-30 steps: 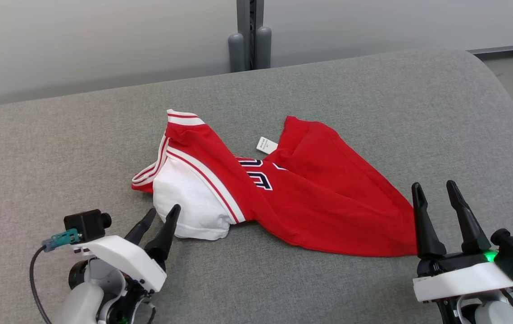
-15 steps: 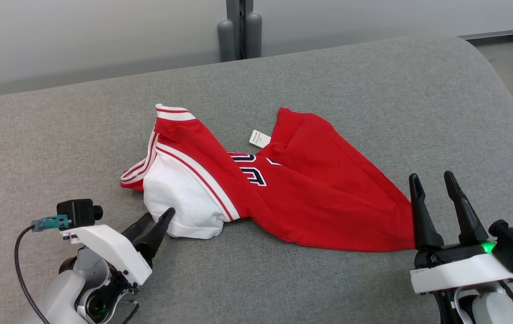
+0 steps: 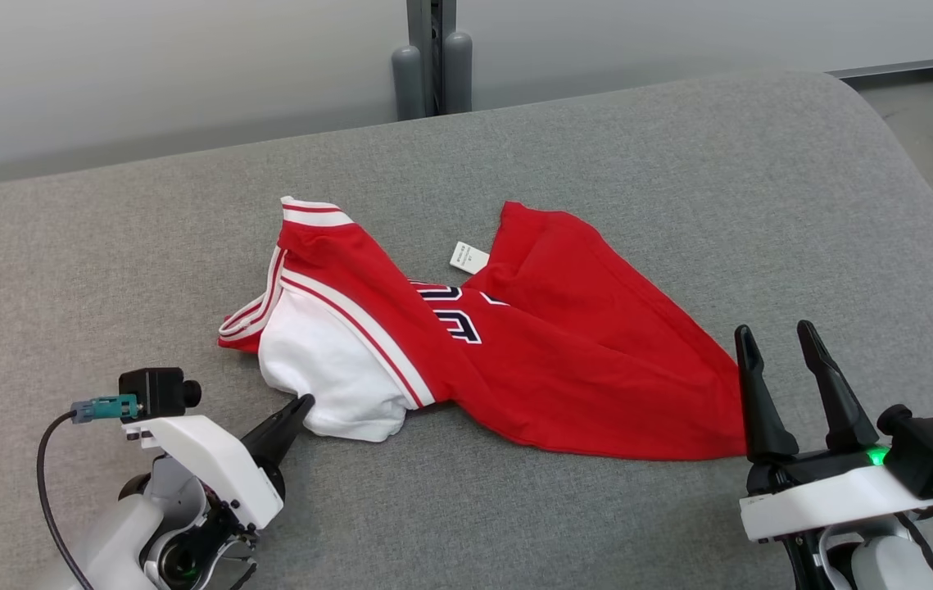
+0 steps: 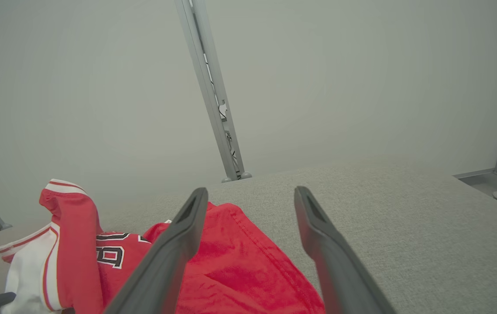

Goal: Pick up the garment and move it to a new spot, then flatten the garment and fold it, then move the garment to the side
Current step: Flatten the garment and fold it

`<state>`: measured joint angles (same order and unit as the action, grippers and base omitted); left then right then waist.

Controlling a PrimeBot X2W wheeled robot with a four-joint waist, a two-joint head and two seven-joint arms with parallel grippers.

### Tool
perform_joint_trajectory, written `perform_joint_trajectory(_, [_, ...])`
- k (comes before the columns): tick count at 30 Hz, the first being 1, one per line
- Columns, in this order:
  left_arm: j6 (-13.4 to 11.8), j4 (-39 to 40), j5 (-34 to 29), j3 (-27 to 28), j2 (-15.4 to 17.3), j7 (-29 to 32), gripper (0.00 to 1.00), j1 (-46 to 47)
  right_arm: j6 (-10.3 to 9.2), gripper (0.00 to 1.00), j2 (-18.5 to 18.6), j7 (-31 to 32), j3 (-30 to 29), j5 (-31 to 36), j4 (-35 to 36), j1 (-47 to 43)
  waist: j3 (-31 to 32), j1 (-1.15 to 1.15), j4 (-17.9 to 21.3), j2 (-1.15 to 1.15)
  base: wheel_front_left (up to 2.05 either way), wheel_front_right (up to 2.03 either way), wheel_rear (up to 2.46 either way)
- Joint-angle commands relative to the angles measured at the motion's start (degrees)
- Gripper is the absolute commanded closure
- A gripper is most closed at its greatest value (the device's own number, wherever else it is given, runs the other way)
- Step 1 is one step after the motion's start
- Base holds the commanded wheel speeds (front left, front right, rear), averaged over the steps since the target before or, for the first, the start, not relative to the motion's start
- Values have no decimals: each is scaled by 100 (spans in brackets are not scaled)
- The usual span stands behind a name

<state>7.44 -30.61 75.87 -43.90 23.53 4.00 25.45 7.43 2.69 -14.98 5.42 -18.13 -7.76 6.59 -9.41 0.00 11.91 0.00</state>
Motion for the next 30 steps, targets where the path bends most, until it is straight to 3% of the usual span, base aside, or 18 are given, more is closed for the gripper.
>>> perform_joint_trajectory(1, [8,-23,91,-82,70,-26,100,150,12,0,39,-17,-19,-29,-9,-5,24,0,-18,0,0,0,0])
perform_joint_trajectory(9, [8,143,208,-483,306,-60,100,272,12,0,40,-17,-46,-22,-61,-96,137,0,-129,0,0,0,0])
perform_joint_trajectory(23, [6,1044,-229,-1277,1065,7,100,121,12,0,41,-17,-216,-94,-220,-135,324,0,-577,0,0,0,0])
perform_joint_trajectory(30, [-354,1622,-160,-1155,1388,-284,100,-331,12,0,39,-17,-340,-61,-306,-221,363,0,-888,0,0,0,0])
